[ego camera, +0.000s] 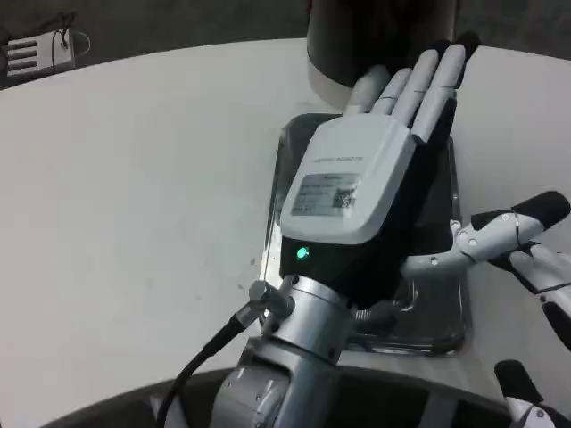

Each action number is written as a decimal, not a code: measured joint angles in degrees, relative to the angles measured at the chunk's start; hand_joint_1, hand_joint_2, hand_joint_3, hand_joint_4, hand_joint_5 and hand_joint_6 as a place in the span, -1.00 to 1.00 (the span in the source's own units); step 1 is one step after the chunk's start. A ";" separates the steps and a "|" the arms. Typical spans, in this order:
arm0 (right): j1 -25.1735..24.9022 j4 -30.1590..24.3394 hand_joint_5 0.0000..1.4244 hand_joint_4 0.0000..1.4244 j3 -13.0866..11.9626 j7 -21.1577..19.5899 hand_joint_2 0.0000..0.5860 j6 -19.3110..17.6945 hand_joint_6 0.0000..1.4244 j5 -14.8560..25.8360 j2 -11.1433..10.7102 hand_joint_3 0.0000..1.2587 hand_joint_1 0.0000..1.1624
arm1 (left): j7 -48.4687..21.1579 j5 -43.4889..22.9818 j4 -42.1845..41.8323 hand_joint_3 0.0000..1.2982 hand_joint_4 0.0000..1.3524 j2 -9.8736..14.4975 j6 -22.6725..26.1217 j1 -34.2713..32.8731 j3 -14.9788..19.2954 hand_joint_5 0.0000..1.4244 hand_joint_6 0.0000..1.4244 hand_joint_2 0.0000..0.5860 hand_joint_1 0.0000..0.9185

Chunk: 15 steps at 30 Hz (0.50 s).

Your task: Grasp the cup under the faucet to collect the drink, then remove the cup.

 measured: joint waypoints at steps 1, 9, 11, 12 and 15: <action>0.03 0.01 -0.71 -0.80 0.02 0.00 0.76 0.00 -0.60 0.03 0.03 -0.75 -0.63 | -0.97 1.18 -0.19 -1.00 -1.00 0.30 0.40 -0.34 -0.25 -0.88 -1.00 -0.49 -1.00; 0.51 1.27 -0.72 -0.82 0.65 0.57 0.73 0.72 -0.60 0.38 0.35 -0.80 -0.61 | -5.60 3.86 -0.81 -1.00 -1.00 1.50 1.45 -2.52 -0.71 -0.88 -1.00 -0.52 -1.00; 0.49 1.69 -0.72 -0.82 0.87 1.04 0.69 1.27 -0.60 0.74 0.37 -0.82 -0.58 | -5.94 4.06 -0.98 -1.00 -1.00 1.50 1.50 -2.53 -0.72 -0.88 -1.00 -0.52 -1.00; 0.41 1.81 -0.72 -0.82 1.03 1.25 0.68 1.54 -0.60 1.01 0.37 -0.82 -0.58 | -6.04 4.07 -1.05 -1.00 -1.00 1.50 1.54 -2.53 -0.72 -0.88 -1.00 -0.52 -1.00; -0.30 2.51 -0.72 -0.82 1.74 2.14 0.66 2.60 -0.60 2.30 0.35 -0.84 -0.57 | -6.47 4.11 -1.30 -1.00 -1.00 1.50 1.64 -2.52 -0.73 -0.88 -1.00 -0.51 -1.00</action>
